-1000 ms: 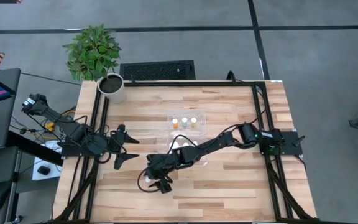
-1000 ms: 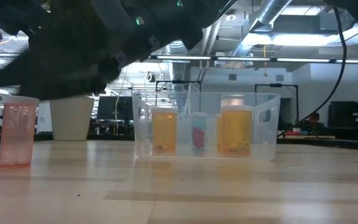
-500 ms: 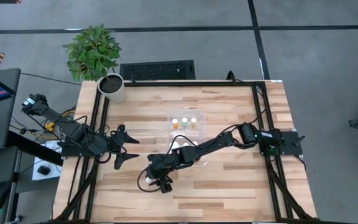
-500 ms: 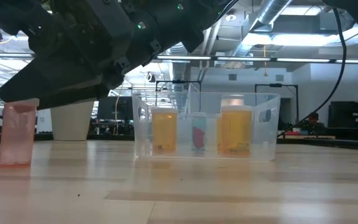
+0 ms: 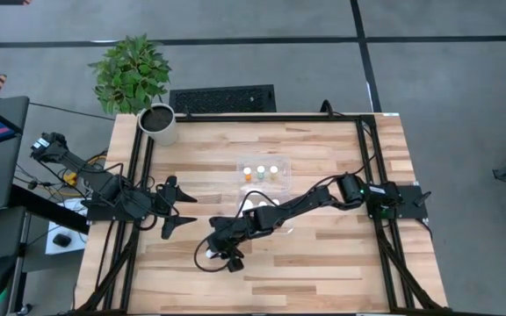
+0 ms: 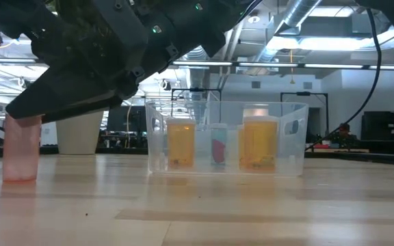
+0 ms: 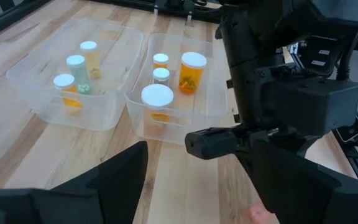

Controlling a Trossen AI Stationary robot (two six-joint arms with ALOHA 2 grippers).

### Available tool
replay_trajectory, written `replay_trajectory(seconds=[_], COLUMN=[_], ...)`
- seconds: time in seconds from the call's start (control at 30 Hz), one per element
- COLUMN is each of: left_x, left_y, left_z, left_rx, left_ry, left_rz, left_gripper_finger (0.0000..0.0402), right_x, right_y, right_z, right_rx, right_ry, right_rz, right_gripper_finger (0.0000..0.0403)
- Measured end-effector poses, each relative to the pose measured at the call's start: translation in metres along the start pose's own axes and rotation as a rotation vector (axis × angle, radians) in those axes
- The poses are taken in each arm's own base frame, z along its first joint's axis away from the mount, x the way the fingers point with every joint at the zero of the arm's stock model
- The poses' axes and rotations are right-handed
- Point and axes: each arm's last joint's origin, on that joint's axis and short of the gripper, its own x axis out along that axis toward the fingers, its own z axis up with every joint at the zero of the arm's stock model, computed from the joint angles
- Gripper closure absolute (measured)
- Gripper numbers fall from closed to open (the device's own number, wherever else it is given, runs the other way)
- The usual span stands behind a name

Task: Pick and place medicine bottles into bin by pill shape (circle, oval)
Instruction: Put the pink tablet bottle into the top transparent bin

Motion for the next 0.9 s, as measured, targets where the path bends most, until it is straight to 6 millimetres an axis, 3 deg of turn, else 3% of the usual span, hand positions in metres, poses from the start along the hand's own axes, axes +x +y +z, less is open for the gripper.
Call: replay_trajectory(seconds=[0.1,0.2,0.53,0.7,0.8,0.9], left_x=[0.000,0.000,0.000,0.000,0.000,0.000], left_y=[0.000,0.000,0.000,0.000,0.000,0.000], left_z=[0.000,0.000,0.000,0.000,0.000,0.000], left_rx=[0.000,-0.001,-0.016,-0.017,-0.014,-0.012], left_ry=[0.000,0.000,0.000,0.000,0.000,0.000], left_rz=[0.000,0.000,0.000,0.000,0.000,0.001], left_gripper_finger=[0.0119,0.0119,0.0119,0.0119,0.0119,0.0119], right_x=[-0.008,-0.030,-0.146,-0.211,-0.253,-0.276], right_y=[0.001,0.005,0.006,-0.001,-0.004,-0.009], right_z=[0.006,0.024,0.066,0.048,0.024,-0.012], right_rx=[-0.005,-0.039,-0.075,-0.011,0.047,0.096], right_ry=[0.010,0.003,0.169,0.148,0.054,-0.060], right_rz=[0.002,0.034,0.066,0.005,-0.111,-0.280], right_gripper_finger=[0.0287,0.0286,0.0286,0.0288,0.0287,0.0284])
